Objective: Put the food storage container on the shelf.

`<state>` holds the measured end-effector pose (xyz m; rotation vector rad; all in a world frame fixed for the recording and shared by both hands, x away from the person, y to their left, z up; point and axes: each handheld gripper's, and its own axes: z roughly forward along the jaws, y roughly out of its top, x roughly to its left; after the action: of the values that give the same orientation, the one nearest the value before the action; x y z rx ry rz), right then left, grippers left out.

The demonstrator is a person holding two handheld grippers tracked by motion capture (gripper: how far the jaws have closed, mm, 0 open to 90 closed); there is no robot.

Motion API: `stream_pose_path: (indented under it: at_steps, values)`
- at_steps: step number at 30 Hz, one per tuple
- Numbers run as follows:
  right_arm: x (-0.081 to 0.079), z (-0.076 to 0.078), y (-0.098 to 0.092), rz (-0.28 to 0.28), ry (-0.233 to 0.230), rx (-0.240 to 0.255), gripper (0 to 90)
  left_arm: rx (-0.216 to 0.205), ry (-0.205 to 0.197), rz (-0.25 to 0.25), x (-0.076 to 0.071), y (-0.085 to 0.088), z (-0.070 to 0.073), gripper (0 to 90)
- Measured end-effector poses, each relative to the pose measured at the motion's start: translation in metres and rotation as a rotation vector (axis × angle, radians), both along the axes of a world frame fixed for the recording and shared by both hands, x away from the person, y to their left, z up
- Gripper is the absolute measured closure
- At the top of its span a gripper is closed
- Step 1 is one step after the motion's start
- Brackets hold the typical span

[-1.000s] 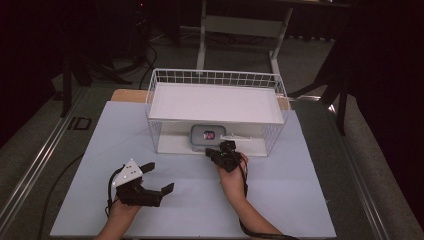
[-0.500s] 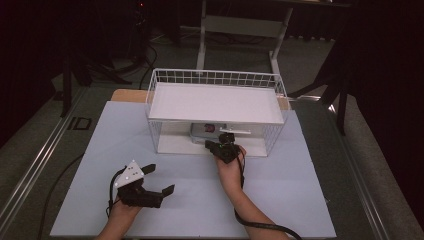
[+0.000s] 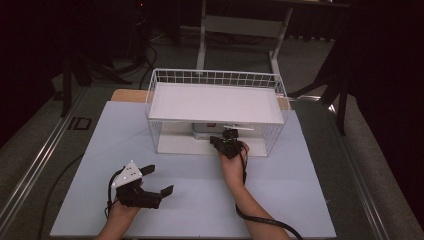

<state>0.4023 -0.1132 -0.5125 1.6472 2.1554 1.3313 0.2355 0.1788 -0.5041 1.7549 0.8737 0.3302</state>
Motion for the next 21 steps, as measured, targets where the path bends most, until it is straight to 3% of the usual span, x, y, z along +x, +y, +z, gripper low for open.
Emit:
stream_pose_path:
  at_steps: [1,2,3,4,5,8,11,14,15,16,18,21]
  values:
    - [0.0,0.0,0.0,-0.006,0.01,0.004,88.5,0.001,-0.001,0.0,0.0,0.0,0.0,1.5]
    - [0.005,-0.004,-0.004,0.018,-0.075,-0.027,88.5,-0.001,-0.001,0.001,0.0,0.0,0.0,1.5]
    - [0.005,-0.003,-0.003,0.02,-0.078,-0.031,88.5,0.0,-0.001,0.004,0.0,0.001,0.0,1.5]
    - [0.003,-0.001,0.0,0.009,-0.035,-0.008,88.5,0.002,0.0,0.007,0.0,0.001,0.0,1.5]
    - [0.007,-0.003,-0.001,0.012,-0.082,-0.037,89.1,0.0,0.002,0.007,0.0,0.0,0.0,1.5]
    - [0.006,-0.002,0.004,0.021,-0.086,-0.053,87.5,0.002,-0.005,0.001,-0.001,0.0,0.0,1.5]
    - [-0.002,0.004,0.009,0.005,0.012,0.002,84.1,0.001,-0.009,0.002,-0.001,0.001,0.001,1.5]
    - [-0.003,0.004,0.01,0.039,-0.092,-0.024,76.7,-0.005,-0.01,0.003,-0.002,0.001,0.001,1.5]
    - [-0.004,0.004,0.01,0.045,-0.105,-0.025,75.6,-0.006,-0.01,0.002,-0.002,0.002,0.001,1.5]
    - [-0.008,0.006,0.011,0.046,-0.074,-0.015,73.4,-0.003,-0.01,0.002,-0.002,0.002,0.001,1.5]
    - [-0.011,0.006,0.012,0.074,-0.079,0.014,66.8,-0.008,-0.012,0.0,-0.001,0.002,0.001,1.5]
    - [-0.018,0.005,0.009,0.087,-0.178,-0.037,48.8,-0.021,-0.009,-0.009,0.0,0.003,0.002,1.5]
